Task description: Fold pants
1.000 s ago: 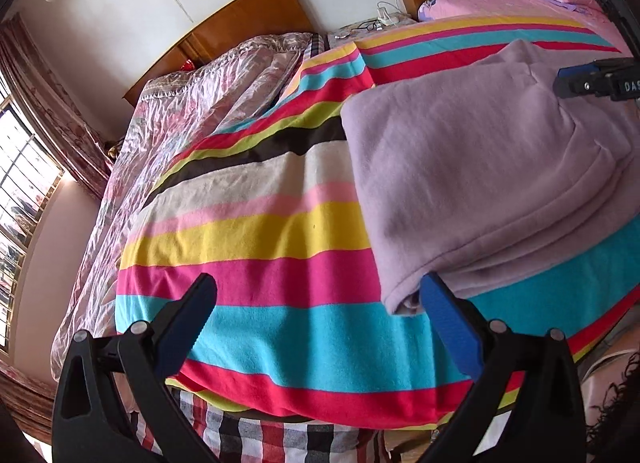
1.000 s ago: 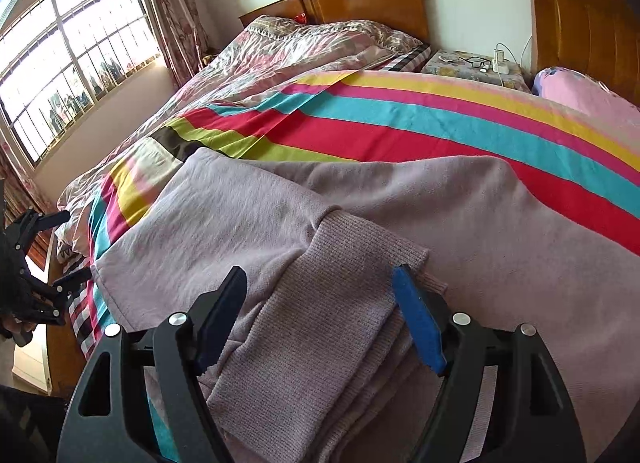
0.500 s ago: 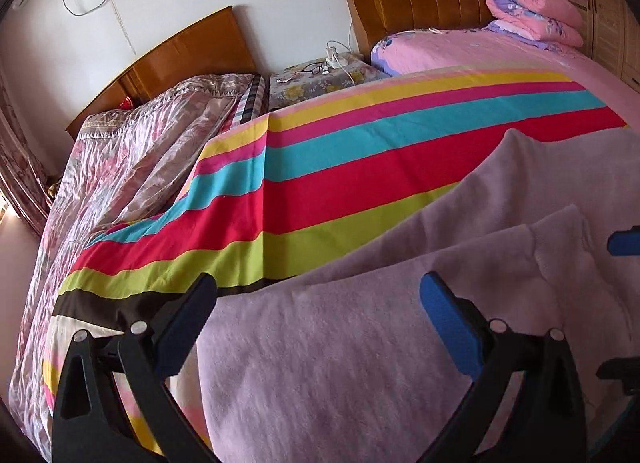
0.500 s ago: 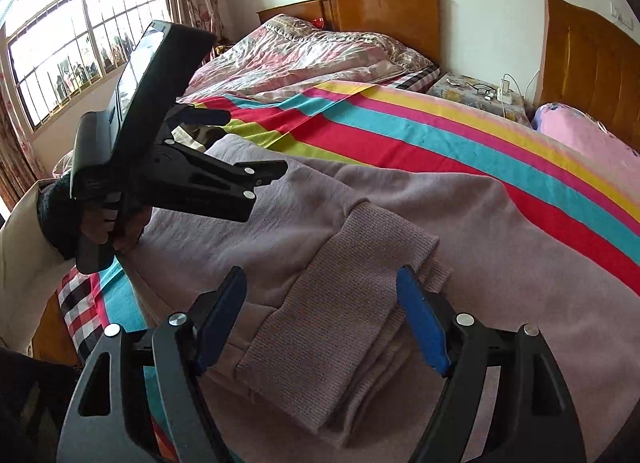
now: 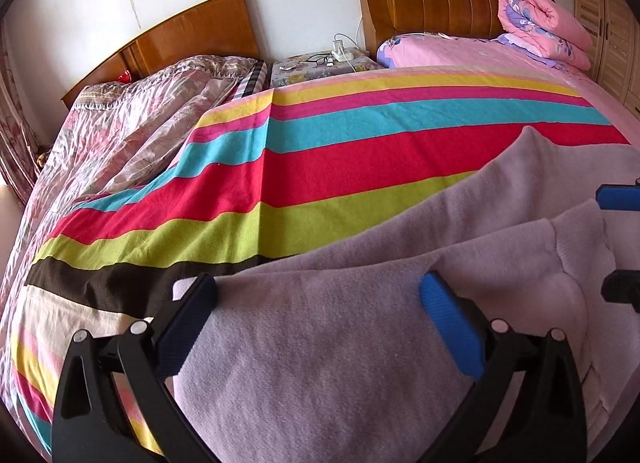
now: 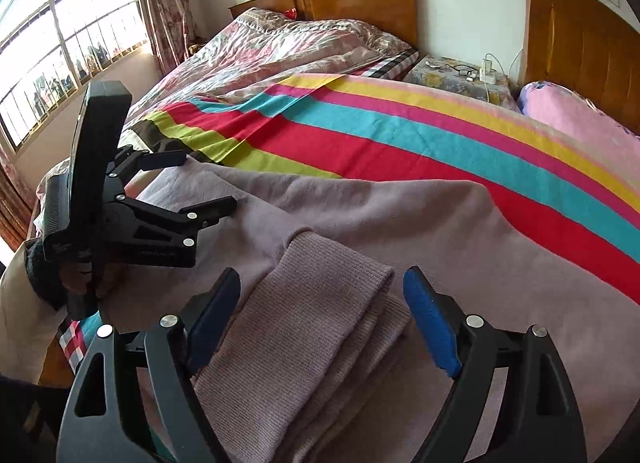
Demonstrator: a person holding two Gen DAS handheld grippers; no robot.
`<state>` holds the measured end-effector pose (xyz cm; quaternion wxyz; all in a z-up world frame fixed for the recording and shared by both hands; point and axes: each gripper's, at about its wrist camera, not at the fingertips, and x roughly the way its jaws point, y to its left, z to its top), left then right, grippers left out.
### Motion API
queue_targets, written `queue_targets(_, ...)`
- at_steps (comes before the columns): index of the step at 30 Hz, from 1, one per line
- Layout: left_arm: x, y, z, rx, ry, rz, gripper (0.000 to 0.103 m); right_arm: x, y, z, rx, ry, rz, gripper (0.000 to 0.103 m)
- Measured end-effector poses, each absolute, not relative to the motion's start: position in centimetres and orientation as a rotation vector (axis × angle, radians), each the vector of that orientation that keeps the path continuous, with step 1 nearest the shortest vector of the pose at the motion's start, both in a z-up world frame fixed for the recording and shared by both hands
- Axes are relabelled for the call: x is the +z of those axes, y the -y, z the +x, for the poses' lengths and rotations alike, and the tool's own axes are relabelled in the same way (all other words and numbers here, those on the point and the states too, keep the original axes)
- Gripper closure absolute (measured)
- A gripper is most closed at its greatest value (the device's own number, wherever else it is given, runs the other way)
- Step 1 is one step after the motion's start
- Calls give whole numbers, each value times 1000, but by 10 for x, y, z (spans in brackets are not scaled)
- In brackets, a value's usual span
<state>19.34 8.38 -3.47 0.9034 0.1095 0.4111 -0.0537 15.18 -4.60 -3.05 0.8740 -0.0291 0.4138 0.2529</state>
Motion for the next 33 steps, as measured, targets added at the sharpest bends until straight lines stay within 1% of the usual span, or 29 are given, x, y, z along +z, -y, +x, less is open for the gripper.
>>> queue_targets(3,-35,-84,194,-111,-849,226,1,-25,45,134,617,-872,3,20)
queue_targets(8,-35,-84,194,-112,-849,225,1,-61,31,113,610,-972,-92,19)
queue_targets(9,-35,-84,194,-111,-849,227,1,-60,34,108,611,-939,-90,21)
queue_targets(15,-34,-83,191,-106,-845,233,1,-52,51,94,492,-928,-86,21)
queue_targets(17,-33,-82,190,-103,-843,239,1,-60,51,88,472,-950,-111,21)
queue_targets(19,-33,-82,190,-103,-842,238,1,-68,59,82,467,-947,-100,18)
queue_targets(22,-30,-82,188,-90,-828,237,1,-62,74,75,409,-947,-78,18)
queue_targets(24,-18,-78,180,-38,-792,237,1,-54,88,69,380,-921,-50,18)
queue_targets(27,15,-50,150,-135,-692,215,1,-46,111,55,338,-885,-16,17)
queue_targets(29,29,-20,132,-198,-639,251,1,-50,127,50,295,-903,4,16)
queue_targets(31,31,9,118,-283,-614,285,1,-61,139,45,245,-935,4,16)
queue_targets(33,20,34,112,-339,-637,326,1,-64,147,33,225,-924,-19,16)
